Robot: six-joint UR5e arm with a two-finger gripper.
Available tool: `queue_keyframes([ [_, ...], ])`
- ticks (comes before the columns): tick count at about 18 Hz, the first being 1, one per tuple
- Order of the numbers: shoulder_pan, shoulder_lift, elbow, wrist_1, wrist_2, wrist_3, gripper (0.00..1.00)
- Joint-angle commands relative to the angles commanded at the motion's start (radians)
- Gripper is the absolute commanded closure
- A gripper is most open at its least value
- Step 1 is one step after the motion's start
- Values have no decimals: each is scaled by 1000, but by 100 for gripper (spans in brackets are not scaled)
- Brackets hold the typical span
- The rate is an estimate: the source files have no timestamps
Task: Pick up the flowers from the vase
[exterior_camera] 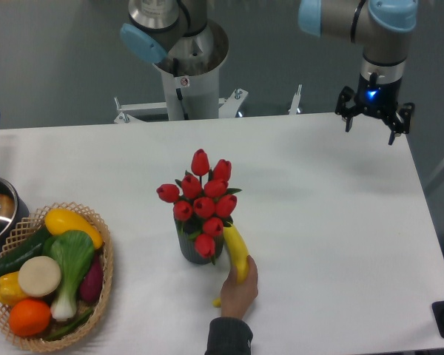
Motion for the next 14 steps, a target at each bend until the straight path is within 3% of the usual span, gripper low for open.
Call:
queue_keyframes([
  [6, 2, 5, -17, -2, -24, 0, 0],
  [8, 20, 6, -34, 0, -121, -8, 0],
  [14, 103, 113, -129, 2, -432, -20, 0],
])
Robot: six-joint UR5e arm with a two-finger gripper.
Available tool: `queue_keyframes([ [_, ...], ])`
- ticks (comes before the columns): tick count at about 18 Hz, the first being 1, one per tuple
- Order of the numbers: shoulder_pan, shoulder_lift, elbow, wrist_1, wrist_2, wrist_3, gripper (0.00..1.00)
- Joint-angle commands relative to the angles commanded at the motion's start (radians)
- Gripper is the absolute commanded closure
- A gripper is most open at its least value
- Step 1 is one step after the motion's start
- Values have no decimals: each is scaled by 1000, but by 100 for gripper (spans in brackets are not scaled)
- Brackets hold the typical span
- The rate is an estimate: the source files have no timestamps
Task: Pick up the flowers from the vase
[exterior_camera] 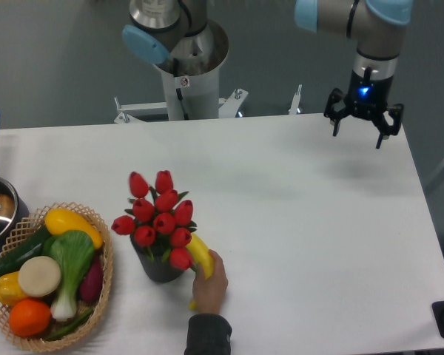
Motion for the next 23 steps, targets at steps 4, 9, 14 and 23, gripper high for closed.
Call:
queue_keyframes([
  [4, -8, 54, -78, -3, -222, -49, 0],
  [9, -20, 80, -98, -3, -468, -161, 0],
  [14, -112, 86, -114, -3, -531, -167, 0],
  [23, -274, -15, -95, -6, -632, -167, 0],
])
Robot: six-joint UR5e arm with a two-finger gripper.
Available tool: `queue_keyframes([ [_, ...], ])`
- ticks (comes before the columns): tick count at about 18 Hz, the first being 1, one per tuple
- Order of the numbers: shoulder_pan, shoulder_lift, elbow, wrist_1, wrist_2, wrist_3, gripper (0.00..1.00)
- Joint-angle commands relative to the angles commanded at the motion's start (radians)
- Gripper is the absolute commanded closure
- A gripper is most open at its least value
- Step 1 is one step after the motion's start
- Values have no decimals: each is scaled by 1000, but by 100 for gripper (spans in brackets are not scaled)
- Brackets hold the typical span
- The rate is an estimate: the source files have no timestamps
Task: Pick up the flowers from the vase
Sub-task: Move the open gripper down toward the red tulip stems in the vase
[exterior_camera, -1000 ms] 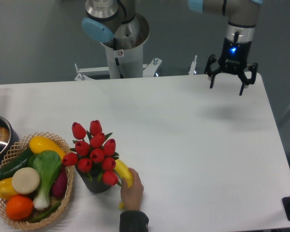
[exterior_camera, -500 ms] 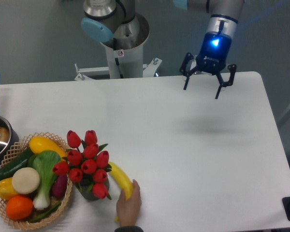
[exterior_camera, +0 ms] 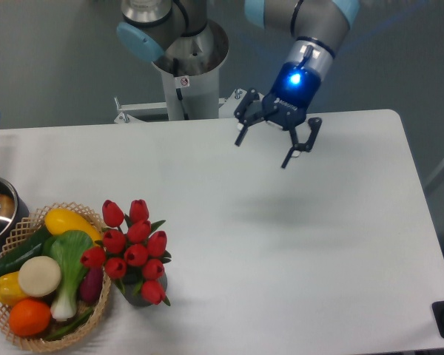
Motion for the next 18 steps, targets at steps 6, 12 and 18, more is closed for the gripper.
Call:
queue_keyframes([
  [6, -160, -140, 112, 2, 2, 0, 0],
  [12, -255, -244, 224, 8, 2, -2, 0],
  [18, -324, -316, 330, 9, 0, -92, 0],
])
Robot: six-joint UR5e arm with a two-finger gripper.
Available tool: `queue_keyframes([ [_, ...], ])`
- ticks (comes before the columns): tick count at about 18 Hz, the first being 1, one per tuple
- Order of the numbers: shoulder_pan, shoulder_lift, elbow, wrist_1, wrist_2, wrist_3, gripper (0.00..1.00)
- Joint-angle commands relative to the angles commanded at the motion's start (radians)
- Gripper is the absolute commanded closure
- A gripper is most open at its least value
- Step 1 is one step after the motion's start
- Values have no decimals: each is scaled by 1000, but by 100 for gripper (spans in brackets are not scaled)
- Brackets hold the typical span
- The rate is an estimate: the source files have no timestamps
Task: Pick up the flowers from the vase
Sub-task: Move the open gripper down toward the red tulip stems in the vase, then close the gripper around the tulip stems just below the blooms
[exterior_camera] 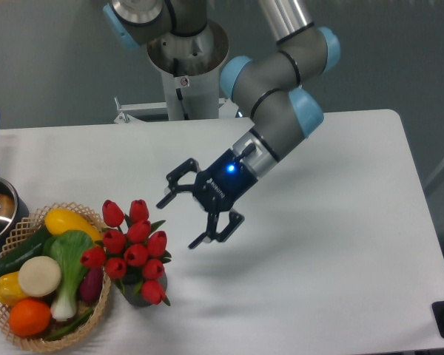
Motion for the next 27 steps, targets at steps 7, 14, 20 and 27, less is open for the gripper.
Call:
queue_keyframes([
  [7, -57, -29, 25, 20, 0, -17, 0],
  [14, -75, -32, 26, 20, 3, -28, 85],
  [20, -72, -25, 34, 20, 12, -31, 100],
  [27, -68, -2, 69, 20, 6, -133, 100],
])
